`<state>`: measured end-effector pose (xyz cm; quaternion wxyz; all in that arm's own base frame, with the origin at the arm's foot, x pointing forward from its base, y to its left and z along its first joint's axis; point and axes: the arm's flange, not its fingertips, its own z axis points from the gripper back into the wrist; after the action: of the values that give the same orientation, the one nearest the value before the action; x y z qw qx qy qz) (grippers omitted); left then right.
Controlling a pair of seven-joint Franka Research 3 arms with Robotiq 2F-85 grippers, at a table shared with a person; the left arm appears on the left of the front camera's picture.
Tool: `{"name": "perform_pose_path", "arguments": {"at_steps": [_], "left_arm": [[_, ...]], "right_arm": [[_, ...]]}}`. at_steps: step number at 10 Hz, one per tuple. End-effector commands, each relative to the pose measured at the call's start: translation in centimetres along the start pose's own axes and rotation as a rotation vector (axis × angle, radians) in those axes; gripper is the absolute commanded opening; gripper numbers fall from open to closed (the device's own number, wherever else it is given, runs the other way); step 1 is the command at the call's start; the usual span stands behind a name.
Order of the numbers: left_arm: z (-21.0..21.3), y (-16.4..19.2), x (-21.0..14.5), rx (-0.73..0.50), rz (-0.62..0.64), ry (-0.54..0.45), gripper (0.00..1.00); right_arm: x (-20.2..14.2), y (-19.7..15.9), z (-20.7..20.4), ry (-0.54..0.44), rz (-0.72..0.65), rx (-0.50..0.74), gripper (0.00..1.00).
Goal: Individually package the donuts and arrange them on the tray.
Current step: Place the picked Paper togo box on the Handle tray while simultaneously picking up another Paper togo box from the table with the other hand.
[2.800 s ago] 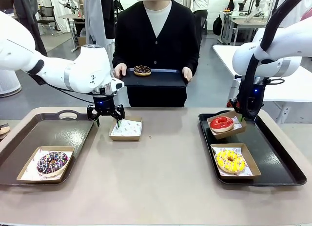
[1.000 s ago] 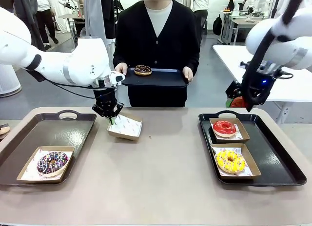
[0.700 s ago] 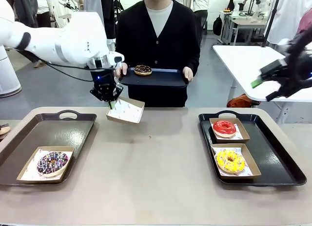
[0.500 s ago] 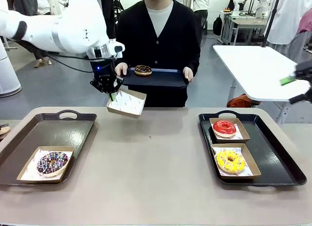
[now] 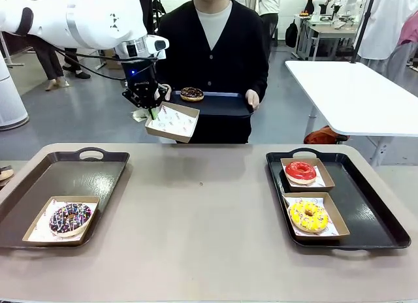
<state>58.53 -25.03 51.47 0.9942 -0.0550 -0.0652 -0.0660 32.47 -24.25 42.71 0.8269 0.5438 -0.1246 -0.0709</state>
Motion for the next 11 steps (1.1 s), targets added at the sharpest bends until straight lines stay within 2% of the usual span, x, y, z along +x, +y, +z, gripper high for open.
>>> {"name": "perform_pose_path", "arguments": {"at_steps": [1,3,5,6,7,11], "left_arm": [[-0.1,-0.4,1.2,0.033,0.035,0.026,0.00],[-0.7,-0.1,2.3,0.027,0.060,0.032,0.00],[-0.9,0.1,1.1,0.004,0.034,0.026,0.00],[-0.9,0.1,1.1,0.004,0.034,0.026,0.00],[-0.9,0.1,1.1,0.004,0.034,0.026,0.00],[-0.9,0.1,1.1,0.004,0.034,0.026,0.00]], "right_arm": [[0.7,-2.0,0.8,0.003,0.001,0.085,1.00],[0.3,-3.9,1.7,-0.001,0.015,0.097,1.00],[0.3,-4.7,1.6,-0.010,0.029,0.107,1.00],[0.4,-4.9,1.5,-0.009,0.047,0.130,1.00],[-0.6,-4.5,1.3,0.003,-0.005,0.079,1.00],[-0.6,-4.5,1.3,0.003,-0.005,0.079,1.00]]}}
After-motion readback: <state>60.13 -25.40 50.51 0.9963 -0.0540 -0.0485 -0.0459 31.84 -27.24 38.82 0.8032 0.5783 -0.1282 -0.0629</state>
